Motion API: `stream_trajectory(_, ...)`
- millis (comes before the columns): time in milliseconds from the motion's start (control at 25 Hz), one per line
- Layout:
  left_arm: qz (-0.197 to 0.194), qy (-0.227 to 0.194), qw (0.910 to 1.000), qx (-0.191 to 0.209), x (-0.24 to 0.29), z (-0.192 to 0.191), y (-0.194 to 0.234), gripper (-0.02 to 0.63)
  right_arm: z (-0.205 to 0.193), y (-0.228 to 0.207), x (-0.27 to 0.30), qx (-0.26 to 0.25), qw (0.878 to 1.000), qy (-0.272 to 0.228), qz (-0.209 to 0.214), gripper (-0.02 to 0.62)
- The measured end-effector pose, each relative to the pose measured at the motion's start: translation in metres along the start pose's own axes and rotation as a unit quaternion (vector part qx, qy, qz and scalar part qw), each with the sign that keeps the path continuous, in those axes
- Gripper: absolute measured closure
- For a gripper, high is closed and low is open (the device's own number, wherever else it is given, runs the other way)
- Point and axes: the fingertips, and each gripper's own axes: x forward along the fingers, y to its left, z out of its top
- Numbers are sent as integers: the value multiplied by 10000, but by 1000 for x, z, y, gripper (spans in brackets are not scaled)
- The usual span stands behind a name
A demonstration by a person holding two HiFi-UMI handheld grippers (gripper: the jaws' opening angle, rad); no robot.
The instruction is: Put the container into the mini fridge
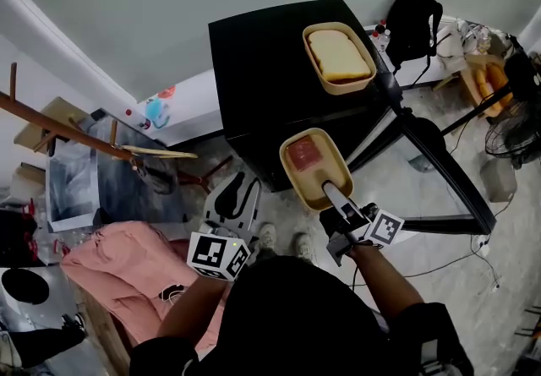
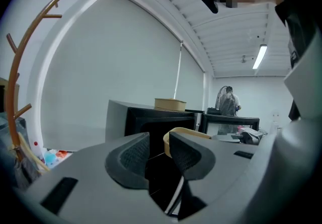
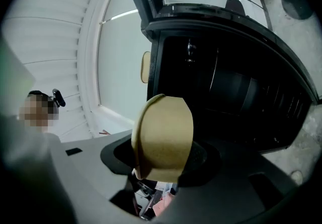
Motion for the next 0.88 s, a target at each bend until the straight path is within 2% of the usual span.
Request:
stream_trajectory(320,403,16,9992,19,-30,-2,22,471,-6,-37,33,110,9996,47,-267,383)
stream_trajectory(520,638,48,9978,-150,-42,-8,33,471,-6,-53,50,206,9990,-43,-388,383)
stream_trajectory(880,679,87,9973,-282,-40,-13,41,471,2,-70,77,484,9970,-323,-515,383)
